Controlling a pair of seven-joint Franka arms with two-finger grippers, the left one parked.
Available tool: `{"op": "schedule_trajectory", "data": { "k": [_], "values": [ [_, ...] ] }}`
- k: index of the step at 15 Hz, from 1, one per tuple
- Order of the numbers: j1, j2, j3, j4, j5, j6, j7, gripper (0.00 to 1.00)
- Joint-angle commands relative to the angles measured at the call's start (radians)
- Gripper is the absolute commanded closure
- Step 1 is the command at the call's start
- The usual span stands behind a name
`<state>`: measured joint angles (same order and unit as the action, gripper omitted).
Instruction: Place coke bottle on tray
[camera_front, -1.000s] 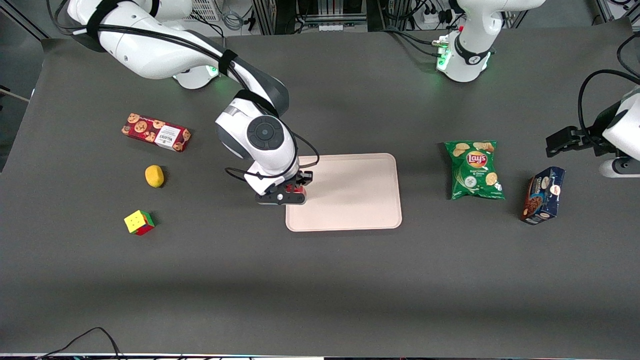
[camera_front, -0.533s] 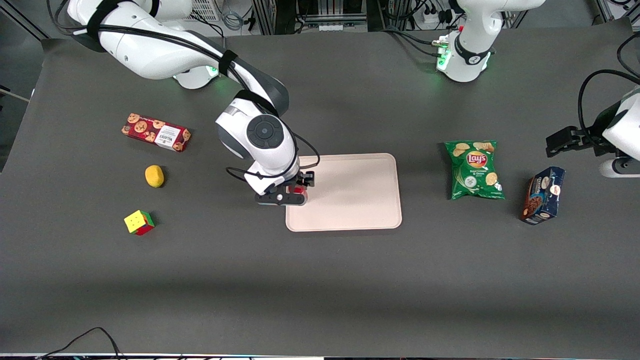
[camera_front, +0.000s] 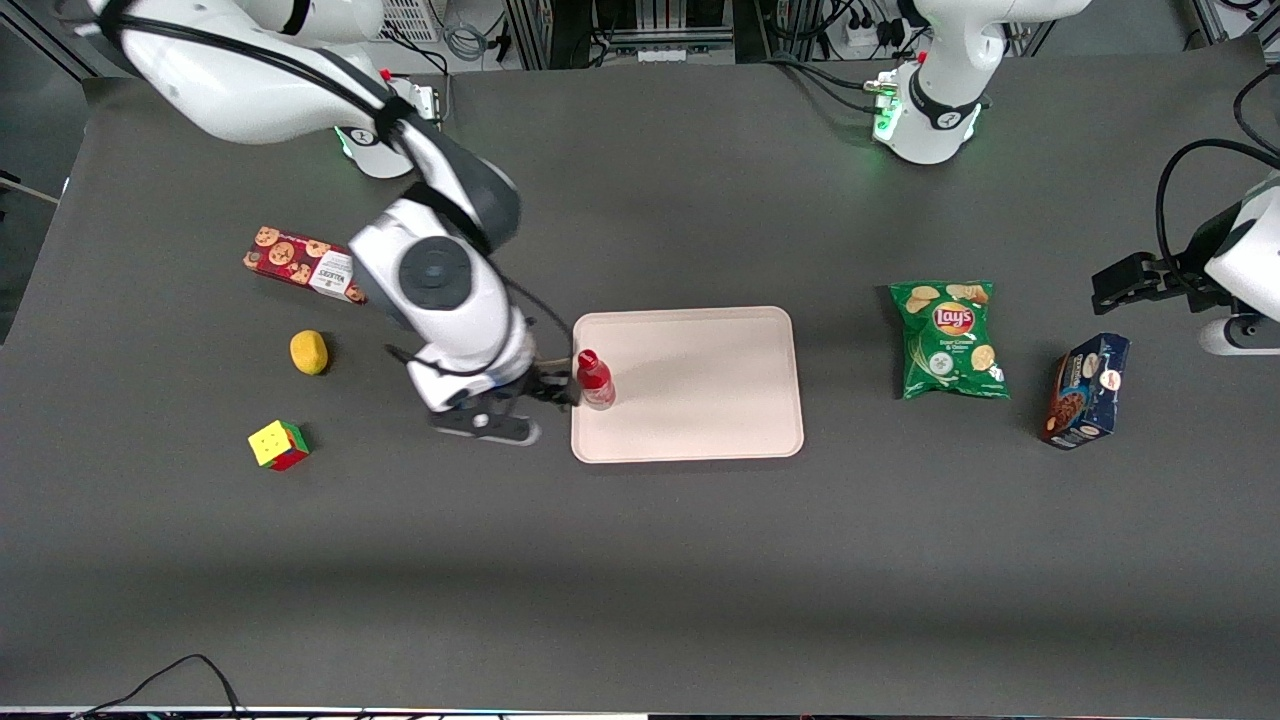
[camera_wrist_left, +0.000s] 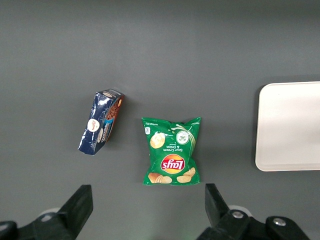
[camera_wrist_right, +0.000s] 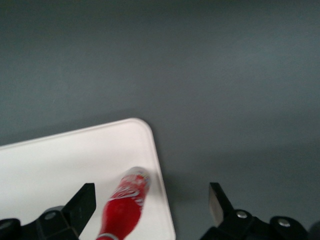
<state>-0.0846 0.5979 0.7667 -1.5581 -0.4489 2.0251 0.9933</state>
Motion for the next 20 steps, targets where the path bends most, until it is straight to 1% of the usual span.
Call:
{"op": "schedule_trajectory", "data": {
  "k": [1,2,3,5,10,11,13,15,17,20],
  "values": [
    [-0.193,-0.160,0.054,-0.102,0.093,-0.028,-0.163,0.00],
    [-0.225,-0.200,0.055,-0.126,0.110,-0.028,-0.197,0.00],
    [-0.251,-0.239,0.054,-0.143,0.113,-0.029,-0.244,0.00],
    [-0.323,-0.279,0.054,-0.161,0.142,-0.029,-0.336,0.00],
    [-0.449,-0.395,0.026,-0.163,0.271,-0.117,-0.603,0.00],
    [-0.449,-0.435,-0.019,-0.169,0.304,-0.138,-0.642,0.00],
    [-0.439,-0.524,-0.111,-0.197,0.396,-0.155,-0.755,0.00],
    [-0.405,-0.587,-0.200,-0.226,0.446,-0.169,-0.840,0.00],
    [-0.351,-0.612,-0.269,-0.227,0.455,-0.204,-0.861,0.00],
    [-0.279,-0.633,-0.348,-0.226,0.455,-0.232,-0.863,0.00]
  ]
}}
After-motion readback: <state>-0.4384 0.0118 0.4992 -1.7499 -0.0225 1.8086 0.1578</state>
